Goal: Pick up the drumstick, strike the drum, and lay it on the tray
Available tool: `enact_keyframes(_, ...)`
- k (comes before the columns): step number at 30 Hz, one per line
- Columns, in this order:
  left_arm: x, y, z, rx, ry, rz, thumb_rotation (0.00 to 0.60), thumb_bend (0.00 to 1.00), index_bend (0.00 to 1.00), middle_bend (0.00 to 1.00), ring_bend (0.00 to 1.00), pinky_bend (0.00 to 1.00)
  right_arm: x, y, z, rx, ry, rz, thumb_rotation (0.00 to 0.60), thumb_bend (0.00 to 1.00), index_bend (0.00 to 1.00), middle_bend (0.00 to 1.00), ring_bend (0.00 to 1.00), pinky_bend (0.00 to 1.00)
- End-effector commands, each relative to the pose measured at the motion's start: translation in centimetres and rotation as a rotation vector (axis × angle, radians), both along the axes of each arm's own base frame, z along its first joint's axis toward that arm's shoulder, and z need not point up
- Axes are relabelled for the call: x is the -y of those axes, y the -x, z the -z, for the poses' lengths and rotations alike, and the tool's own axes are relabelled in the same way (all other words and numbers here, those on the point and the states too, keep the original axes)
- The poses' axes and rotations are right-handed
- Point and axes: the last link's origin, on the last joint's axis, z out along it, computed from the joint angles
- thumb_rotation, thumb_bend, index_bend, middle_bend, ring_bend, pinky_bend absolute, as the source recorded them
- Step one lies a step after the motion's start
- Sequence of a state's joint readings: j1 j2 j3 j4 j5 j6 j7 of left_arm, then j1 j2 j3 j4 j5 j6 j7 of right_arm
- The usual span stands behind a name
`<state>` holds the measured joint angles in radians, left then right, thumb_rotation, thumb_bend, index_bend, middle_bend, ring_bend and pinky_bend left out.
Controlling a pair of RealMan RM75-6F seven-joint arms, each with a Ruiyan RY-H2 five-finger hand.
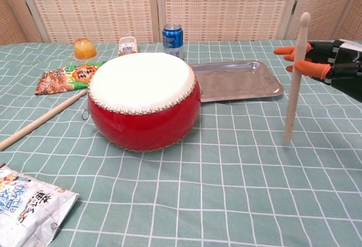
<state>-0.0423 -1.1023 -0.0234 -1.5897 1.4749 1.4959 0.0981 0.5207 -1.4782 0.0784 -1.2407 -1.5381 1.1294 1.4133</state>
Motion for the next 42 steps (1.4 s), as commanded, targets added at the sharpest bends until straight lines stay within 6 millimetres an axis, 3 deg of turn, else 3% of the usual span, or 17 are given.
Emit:
enact_keyframes(1,0.0,0.0,0.0,-0.002,0.002,-0.004,0.600,0.27,0.07,0.10,0.04,0.06,2.7,1.9,0.8,0.201,-0.082,0.092,0.600,0.39,0.62,0.17,0.05,0.06)
enact_keyframes(11,0.1,0.1,0.0,-0.009,0.009,-0.017,0.600,0.27,0.07,0.10,0.04,0.06,4.4,2.7,2.6,0.295,-0.110,0.121,0.600,0.39,0.59,0.20,0.10,0.09)
enact_keyframes(23,0.1,0.2,0.1,-0.010,0.016,-0.017,0.600,0.27,0.07,0.10,0.04,0.06,4.1,3.5,2.9,0.309,-0.116,0.092,0.600,0.39,0.44,0.24,0.17,0.16)
enact_keyframes(42,0.3,0.3,0.2,-0.004,0.020,-0.018,0.600,0.27,0.07,0.10,0.04,0.06,0.7,4.0,3.3,0.285,-0.172,-0.005,0.600,0.40,0.48,0.33,0.31,0.35)
